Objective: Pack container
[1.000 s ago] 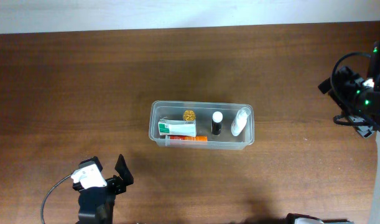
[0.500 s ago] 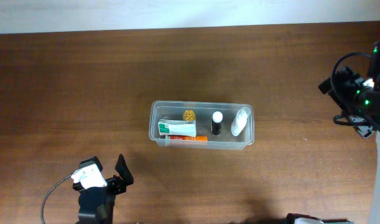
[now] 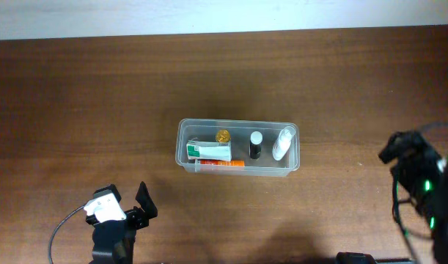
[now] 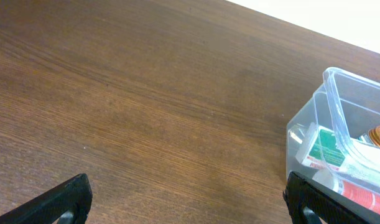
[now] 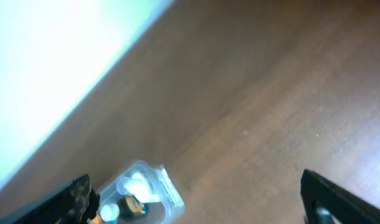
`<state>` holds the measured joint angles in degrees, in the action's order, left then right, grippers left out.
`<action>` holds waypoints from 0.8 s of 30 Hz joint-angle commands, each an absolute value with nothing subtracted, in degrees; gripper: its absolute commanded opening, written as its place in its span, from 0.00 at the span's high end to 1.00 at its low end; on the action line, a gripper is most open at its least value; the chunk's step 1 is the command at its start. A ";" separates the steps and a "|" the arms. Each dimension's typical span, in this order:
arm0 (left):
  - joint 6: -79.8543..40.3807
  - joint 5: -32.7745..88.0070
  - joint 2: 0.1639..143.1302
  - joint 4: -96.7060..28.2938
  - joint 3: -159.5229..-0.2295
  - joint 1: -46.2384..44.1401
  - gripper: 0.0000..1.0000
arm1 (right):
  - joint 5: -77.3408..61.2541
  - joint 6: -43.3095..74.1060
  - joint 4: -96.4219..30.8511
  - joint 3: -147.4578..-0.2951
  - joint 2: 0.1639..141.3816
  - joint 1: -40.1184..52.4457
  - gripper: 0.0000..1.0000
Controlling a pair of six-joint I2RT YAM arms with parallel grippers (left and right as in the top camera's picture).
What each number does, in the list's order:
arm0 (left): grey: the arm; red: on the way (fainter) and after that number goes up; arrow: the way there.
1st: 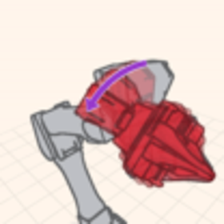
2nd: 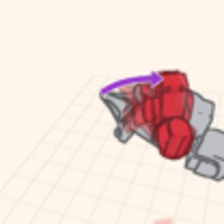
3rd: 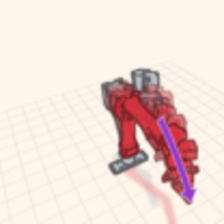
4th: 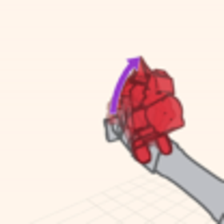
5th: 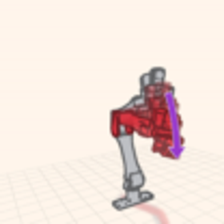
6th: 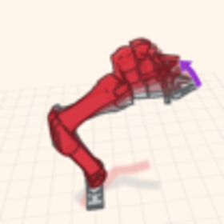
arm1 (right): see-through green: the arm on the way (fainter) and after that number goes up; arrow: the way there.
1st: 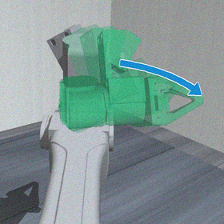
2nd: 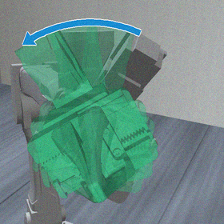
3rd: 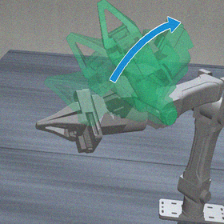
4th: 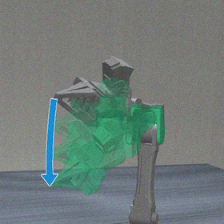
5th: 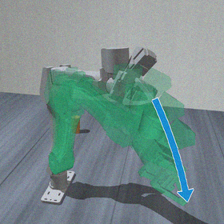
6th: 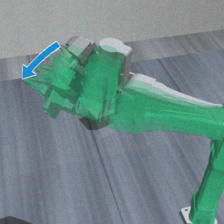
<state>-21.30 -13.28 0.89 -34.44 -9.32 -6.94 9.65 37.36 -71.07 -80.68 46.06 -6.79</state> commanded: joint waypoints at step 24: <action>-21.58 -12.84 0.34 -34.48 -9.08 -6.59 0.00 | -8.43 15.25 -43.66 -19.99 0.23 -6.22 0.01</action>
